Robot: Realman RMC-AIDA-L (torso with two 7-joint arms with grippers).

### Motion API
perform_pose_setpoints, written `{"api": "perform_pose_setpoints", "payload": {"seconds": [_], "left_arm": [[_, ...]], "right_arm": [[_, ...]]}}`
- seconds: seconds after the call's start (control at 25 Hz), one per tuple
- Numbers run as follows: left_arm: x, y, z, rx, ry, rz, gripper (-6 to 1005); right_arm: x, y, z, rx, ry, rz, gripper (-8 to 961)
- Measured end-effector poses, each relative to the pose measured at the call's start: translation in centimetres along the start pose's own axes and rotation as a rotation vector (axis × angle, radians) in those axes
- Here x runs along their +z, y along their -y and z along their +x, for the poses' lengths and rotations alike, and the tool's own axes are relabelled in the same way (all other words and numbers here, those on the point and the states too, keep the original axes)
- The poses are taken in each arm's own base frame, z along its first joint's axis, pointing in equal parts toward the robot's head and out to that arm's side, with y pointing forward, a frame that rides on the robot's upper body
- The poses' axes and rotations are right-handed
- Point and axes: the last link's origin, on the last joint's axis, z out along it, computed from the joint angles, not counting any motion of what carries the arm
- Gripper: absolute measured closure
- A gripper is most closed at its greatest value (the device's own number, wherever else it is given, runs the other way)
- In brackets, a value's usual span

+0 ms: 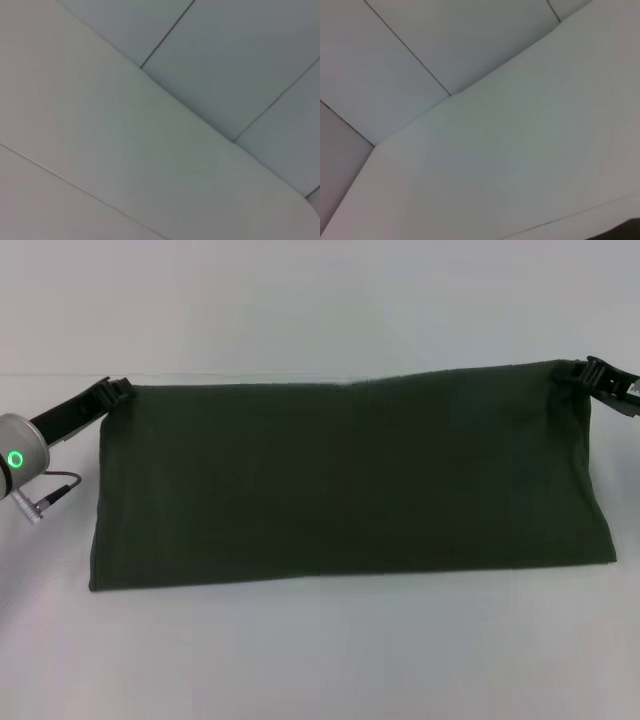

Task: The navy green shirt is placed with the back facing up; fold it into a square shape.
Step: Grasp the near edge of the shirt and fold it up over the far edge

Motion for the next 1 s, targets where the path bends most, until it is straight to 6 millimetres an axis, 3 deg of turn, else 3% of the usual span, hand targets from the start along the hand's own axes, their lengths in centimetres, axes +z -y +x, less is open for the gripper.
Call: {"api": "perform_pose_setpoints", "payload": {"seconds": [0.56,1.0], "left_arm": [[1.3,-0.4,0.1,0.031,-0.034,0.062,982],[2.1,-1.0,0.6,0.063,-0.051,0.085,982]], "right_arm": [[2.7,-2.1,-0.1,-0.169,0.002,0.071,907],[3.1,-2.4,-0.9,-0.201,0.028,0.099,906]]}}
